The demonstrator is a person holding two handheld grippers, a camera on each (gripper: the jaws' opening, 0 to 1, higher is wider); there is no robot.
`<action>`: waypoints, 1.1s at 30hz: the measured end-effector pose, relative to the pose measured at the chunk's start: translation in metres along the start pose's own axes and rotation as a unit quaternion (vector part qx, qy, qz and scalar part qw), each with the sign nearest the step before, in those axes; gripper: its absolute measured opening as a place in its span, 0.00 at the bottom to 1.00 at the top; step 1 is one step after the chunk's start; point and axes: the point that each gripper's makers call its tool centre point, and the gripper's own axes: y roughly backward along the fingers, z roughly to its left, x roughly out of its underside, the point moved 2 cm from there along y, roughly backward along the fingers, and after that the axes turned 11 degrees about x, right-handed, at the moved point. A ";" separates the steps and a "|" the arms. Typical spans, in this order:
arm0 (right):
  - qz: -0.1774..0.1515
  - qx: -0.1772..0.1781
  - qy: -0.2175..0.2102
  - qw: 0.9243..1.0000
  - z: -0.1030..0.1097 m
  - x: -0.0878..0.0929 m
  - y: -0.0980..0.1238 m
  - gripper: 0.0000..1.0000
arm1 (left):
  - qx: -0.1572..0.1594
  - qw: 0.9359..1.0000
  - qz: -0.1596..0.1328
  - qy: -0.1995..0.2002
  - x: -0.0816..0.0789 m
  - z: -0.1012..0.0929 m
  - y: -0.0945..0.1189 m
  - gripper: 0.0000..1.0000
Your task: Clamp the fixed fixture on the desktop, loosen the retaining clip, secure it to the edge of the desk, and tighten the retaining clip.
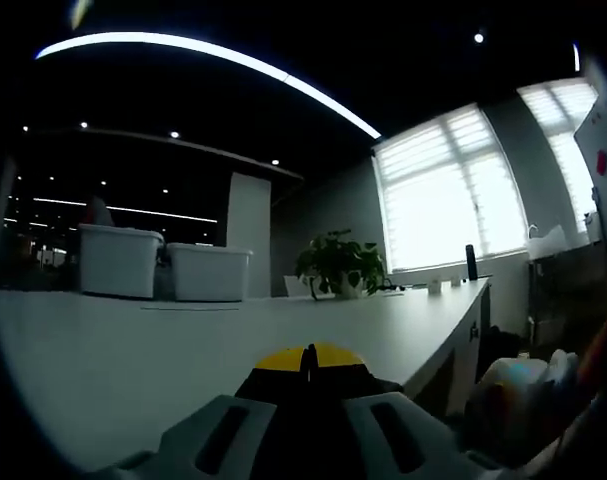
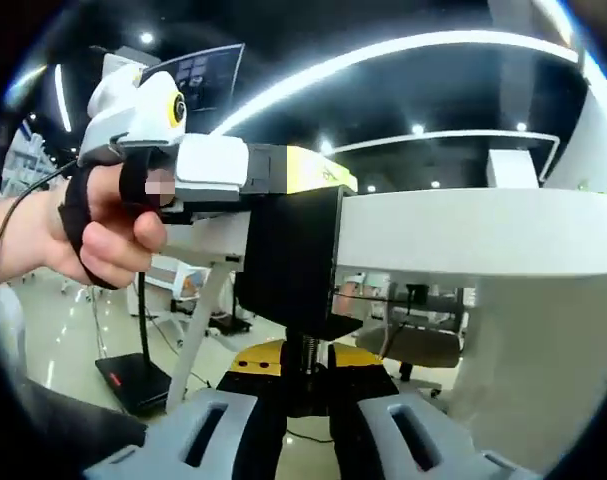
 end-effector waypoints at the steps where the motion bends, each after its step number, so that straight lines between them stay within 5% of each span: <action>1: -0.001 -0.014 0.004 1.000 0.001 0.000 0.000 0.14 | -0.003 1.000 0.001 0.002 0.000 0.000 0.000 0.01; 9: -0.011 -0.083 0.016 0.996 0.004 -0.003 0.000 0.14 | -0.011 1.000 0.011 0.011 0.001 0.003 -0.002 0.01; 16: -0.011 -0.100 -0.011 0.995 0.003 0.001 -0.004 0.14 | -0.022 0.999 0.040 -0.013 0.003 0.004 -0.005 0.01; 22: -0.009 -0.051 0.014 0.999 0.001 0.001 0.000 0.16 | -0.017 0.999 0.042 -0.010 0.004 0.007 -0.005 0.01; 27: 0.030 -0.005 0.019 0.999 0.006 0.014 0.006 0.40 | -0.011 0.999 0.047 -0.013 0.005 0.006 -0.006 0.01; 33: 0.041 0.045 0.015 0.998 0.007 0.014 0.006 0.39 | -0.016 0.999 0.046 -0.020 0.004 0.005 -0.007 0.01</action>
